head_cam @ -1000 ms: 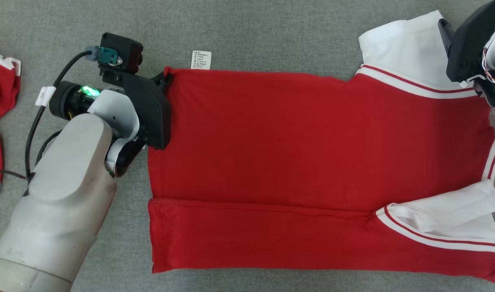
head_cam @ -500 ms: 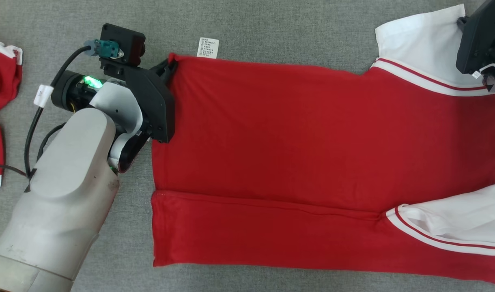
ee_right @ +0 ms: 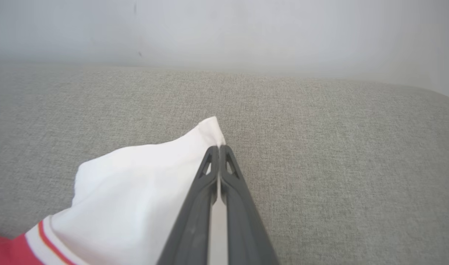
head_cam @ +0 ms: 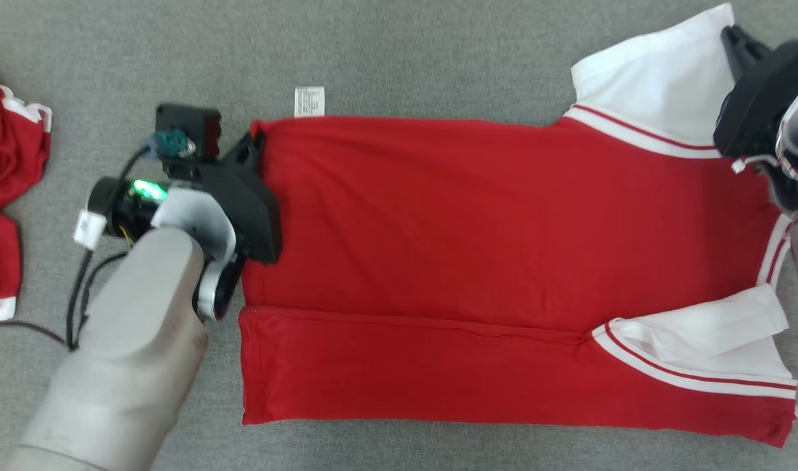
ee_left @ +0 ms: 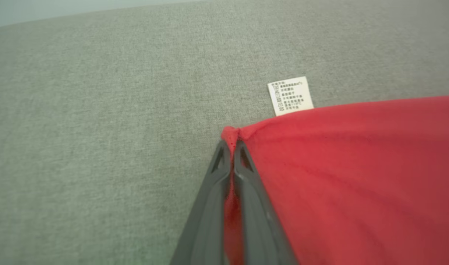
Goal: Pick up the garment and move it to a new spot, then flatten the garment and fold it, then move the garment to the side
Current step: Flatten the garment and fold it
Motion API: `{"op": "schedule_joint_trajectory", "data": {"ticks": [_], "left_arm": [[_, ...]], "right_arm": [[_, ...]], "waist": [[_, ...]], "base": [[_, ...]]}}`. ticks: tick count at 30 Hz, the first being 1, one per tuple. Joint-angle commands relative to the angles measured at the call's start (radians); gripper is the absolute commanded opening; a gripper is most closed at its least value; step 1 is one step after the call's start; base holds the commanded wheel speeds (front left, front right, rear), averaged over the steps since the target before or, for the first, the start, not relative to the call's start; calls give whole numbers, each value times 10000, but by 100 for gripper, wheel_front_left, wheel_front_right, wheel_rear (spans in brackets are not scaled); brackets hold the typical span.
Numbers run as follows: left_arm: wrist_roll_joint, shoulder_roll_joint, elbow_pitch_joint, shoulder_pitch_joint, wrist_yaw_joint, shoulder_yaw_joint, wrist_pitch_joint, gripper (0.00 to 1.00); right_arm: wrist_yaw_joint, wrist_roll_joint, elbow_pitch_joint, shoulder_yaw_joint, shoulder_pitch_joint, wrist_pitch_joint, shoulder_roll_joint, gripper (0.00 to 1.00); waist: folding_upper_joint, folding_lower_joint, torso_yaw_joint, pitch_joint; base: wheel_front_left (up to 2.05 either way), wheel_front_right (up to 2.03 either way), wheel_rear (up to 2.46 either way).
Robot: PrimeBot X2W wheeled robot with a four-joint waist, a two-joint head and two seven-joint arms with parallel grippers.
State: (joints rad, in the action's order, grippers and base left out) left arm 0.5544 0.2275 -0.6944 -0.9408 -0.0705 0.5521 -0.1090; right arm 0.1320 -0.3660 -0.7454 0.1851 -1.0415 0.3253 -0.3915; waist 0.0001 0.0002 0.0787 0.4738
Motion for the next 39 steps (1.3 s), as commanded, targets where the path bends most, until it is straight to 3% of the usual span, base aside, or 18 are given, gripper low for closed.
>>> {"op": "schedule_joint_trajectory", "data": {"ticks": [1,5,11,18,29,39], "left_arm": [[-24,-33,-92,410,-58,47,147,0],[-111,-183,34,872,-150,155,819,0],[-349,-134,303,1512,-346,247,1926,0],[-754,44,435,2008,-539,352,3314,0],[-1005,211,794,3460,-621,401,3727,0],[-1048,215,1039,4688,-845,200,3747,0]], "right_arm": [[-28,-239,281,115,387,-179,-107,0],[-28,-801,1414,385,1697,-468,-393,0],[-28,-1164,3285,-88,3785,-678,-668,0],[-28,-876,5192,-963,5985,-809,-414,0],[-27,-462,7180,-1842,8562,-105,182,0],[-27,-225,7736,-1805,9616,401,404,0]], "waist": [[-1,-2,-91,-440],[-1,-2,-163,-953],[-1,-2,-315,-1542],[-1,-2,-508,-2054],[-1,-2,-595,-2726],[-1,-2,-521,-3037]], "base": [[0,0,0],[0,0,0],[0,0,0],[0,0,0],[0,0,0],[0,0,0]]}}
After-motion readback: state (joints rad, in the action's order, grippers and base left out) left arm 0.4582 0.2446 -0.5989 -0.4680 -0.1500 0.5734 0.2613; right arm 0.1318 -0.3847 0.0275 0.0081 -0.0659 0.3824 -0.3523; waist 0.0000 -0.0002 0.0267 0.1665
